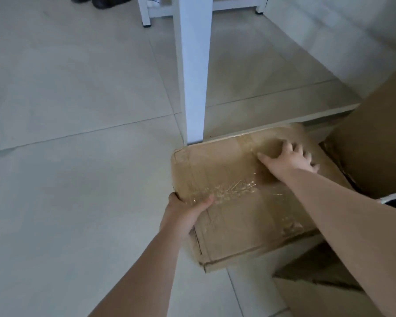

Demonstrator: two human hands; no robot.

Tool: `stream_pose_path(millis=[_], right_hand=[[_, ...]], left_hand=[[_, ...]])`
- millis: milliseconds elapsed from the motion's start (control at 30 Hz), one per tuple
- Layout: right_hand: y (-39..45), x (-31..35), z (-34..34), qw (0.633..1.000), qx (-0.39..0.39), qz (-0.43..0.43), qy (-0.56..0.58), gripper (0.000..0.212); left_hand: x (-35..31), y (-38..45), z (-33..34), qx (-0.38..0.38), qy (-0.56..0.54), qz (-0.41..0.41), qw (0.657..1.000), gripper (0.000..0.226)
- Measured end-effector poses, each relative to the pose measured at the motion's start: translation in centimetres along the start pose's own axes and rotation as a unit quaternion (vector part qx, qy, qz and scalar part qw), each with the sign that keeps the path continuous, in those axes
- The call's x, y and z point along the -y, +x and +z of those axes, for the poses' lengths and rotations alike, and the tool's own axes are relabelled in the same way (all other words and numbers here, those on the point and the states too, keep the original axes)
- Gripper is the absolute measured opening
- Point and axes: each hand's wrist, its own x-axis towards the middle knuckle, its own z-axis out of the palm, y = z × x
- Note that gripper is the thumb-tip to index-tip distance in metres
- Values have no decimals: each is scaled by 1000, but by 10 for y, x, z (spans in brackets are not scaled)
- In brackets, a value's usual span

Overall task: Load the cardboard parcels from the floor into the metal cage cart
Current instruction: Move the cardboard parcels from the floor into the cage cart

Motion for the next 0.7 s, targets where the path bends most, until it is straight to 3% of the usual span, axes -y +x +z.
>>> stream_pose_path(millis=[100, 300, 433, 500, 600, 700], right_hand=[[23, -11, -11, 998, 17, 61, 5, 107], [-20, -5, 9, 999, -14, 37, -5, 105], [-43, 4, 21, 982, 50, 130, 125, 124], [-54, 9, 24, 969, 74, 153, 177, 124], [-82, 31, 11, 971, 121, 104, 179, 104], [-128, 71, -25, 966, 194, 24, 169, 101]], left_hand=[[7, 10, -9, -3, -9, 30, 1000, 78], [16, -1, -60, -10, -6, 3, 1000, 68], [31, -13, -105, -62, -17, -25, 998, 57], [38, -20, -122, -87, -34, -35, 995, 58], [31, -47, -143, -119, -41, -35, 991, 56], [8, -91, -165, -115, -42, -37, 992, 53]])
